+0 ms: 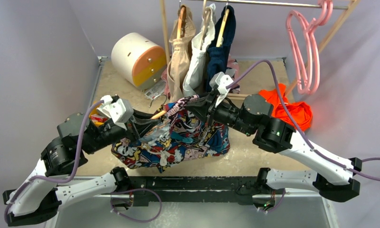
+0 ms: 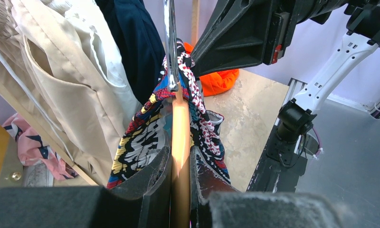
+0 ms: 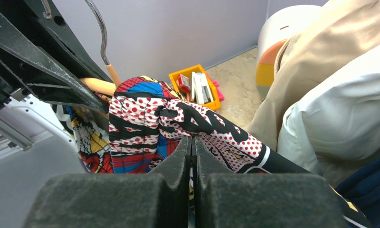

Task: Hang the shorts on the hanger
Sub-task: Hang the shorts on the hanger.

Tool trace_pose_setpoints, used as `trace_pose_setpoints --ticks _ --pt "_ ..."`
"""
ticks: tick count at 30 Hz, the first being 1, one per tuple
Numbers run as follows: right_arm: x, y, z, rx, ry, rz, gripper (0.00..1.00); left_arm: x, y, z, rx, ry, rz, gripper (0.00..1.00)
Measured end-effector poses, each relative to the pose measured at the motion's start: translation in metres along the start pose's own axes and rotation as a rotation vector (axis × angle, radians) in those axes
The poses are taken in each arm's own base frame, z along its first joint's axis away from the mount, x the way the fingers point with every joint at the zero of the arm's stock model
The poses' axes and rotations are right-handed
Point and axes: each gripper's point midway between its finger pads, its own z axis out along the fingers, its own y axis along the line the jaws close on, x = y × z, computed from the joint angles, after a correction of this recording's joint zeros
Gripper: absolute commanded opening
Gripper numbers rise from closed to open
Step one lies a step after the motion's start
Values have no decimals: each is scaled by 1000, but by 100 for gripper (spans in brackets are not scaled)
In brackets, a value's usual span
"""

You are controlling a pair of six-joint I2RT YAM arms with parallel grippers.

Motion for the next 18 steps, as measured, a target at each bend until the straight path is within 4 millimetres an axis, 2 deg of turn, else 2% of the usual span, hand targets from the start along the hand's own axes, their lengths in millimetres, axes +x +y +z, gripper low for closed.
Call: trace_pose_setpoints --ticks 5,14,16,18 --pt "-7 -5 -9 29 -28 7 0 0 0 0 0 0 1 0" --pt "-35 -21 -53 116 -134 46 1 -7 0 -13 -5 -31 4 0" --pt "-34 -21 -56 116 -130 49 26 -9 0 -15 -4 -39 5 0" --pt "-32 -21 -58 117 -121 56 42 -11 0 -15 -2 -44 5 0"
